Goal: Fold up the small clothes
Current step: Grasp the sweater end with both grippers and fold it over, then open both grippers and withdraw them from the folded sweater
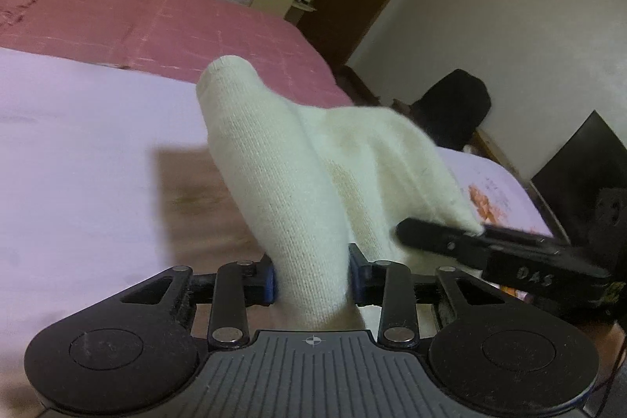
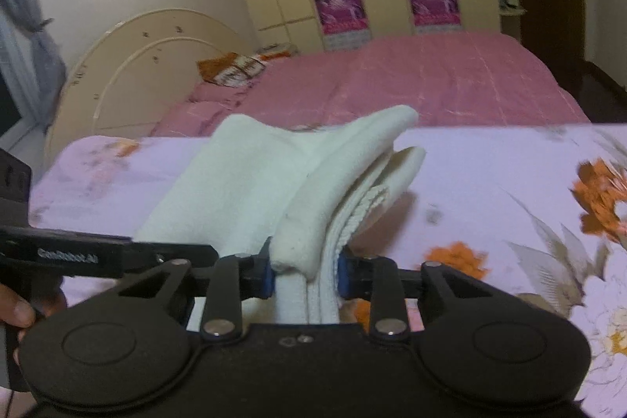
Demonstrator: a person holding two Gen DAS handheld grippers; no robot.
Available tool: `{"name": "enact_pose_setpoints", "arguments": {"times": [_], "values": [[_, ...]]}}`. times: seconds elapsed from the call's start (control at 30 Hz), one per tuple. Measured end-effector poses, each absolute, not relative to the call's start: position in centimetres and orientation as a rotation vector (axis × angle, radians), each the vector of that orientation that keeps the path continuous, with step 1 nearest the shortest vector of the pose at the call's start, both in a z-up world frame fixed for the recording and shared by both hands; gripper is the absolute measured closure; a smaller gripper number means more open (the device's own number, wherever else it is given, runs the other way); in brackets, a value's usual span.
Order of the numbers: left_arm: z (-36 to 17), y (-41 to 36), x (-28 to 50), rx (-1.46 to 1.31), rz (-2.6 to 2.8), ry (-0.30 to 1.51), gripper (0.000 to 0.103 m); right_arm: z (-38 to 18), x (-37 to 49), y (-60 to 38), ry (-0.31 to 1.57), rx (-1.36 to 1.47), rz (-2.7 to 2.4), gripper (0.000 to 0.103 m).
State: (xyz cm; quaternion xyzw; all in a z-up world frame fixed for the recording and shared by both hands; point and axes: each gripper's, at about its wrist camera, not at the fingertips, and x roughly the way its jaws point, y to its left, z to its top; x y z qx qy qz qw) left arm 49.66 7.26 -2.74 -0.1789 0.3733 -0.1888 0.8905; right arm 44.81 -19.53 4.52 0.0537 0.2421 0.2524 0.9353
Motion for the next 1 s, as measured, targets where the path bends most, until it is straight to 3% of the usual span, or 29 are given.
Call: {"name": "enact_pose_setpoints", "arguments": {"times": [0.27,0.47,0.5,0.57,0.63,0.8,0.87,1.0], "values": [[-3.1,18.1,42.1,-0.353,-0.252,0.825,0.069,3.9,41.8,-8.7,0.495,0.070,0.647,0.075],[-6.2,23.3,38.0,-0.392,-0.169,0.870,0.066,1.7,40.4,-2.8,0.573,0.084,0.735,0.074],[-6.9,23.7,37.5,-0.412,-0.162,0.865,0.063,1.2,40.3,-2.3,0.584,0.078,0.735,0.074],[-7.6,24.1,37.0,-0.433,-0.129,0.839,0.035,0.3,40.2,-2.1,0.600,0.062,0.703,0.074],[-8.0,23.8,36.4,-0.392,-0.083,0.817,0.023,-0.7,40.9,-3.0,0.625,0.078,0.674,0.072],[-5.6,23.7,34.9,-0.276,0.007,0.712,0.023,-0.7,40.6,-5.3,0.622,0.099,0.644,0.056],[-3.5,23.2,34.1,-0.218,-0.004,0.595,0.024,0.7,39.4,-5.8,0.542,0.084,0.616,0.057],[-1.6,21.3,36.6,-0.183,-0.092,0.565,0.024,2.8,38.5,-5.3,0.459,-0.016,0.650,0.078]]}}
